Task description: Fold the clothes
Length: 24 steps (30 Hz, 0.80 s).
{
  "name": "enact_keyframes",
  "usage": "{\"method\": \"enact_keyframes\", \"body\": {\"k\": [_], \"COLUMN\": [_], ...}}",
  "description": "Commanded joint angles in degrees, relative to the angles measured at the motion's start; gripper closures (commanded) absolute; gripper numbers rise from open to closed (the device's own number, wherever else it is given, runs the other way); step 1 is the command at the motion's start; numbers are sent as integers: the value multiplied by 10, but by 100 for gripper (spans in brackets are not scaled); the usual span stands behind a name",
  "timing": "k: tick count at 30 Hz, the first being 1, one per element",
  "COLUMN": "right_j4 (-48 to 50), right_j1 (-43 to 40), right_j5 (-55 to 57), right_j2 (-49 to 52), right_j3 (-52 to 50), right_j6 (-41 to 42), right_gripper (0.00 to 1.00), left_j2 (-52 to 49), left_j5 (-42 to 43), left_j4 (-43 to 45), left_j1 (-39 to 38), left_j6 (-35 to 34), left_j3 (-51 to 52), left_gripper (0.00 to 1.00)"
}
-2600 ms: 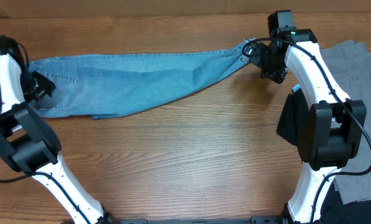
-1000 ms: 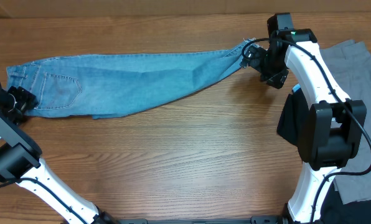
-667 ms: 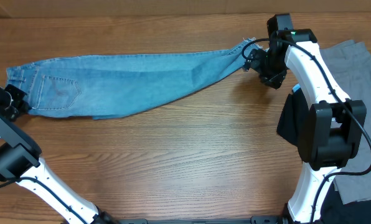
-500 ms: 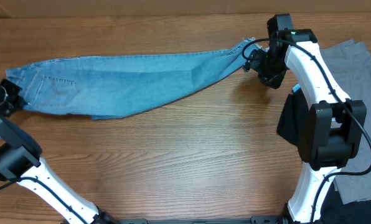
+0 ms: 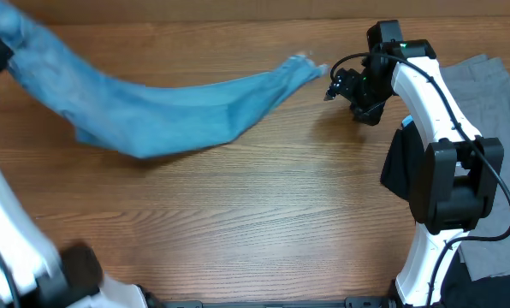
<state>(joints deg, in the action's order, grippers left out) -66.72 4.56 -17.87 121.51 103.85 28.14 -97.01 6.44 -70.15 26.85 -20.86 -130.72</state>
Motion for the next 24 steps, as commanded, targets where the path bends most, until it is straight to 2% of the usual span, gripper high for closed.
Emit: {"method": "enact_keyframes", "body": {"k": [1,8,12,24], "right_j4": [-8,-22,-30,-31], "right_j1": [3,2,2,3], "right_j5": [-33,-33,-33,-33], "right_j2": [-6,-6,-6,-6], "right_j3": [12,12,12,12], "right_j6": [-28,-34,-55,-57], "right_gripper": [11,10,10,9], "left_j2": [78,192,247,283], "left_j5": [-19,23,26,7], "left_j4": [27,101,137,176], "left_j1": [-21,-60,-63,-63], "left_j6": [-17,-25,-40,-61], "left_j3": [-15,-21,-59,-239], "left_gripper": [96,96,96,96]}}
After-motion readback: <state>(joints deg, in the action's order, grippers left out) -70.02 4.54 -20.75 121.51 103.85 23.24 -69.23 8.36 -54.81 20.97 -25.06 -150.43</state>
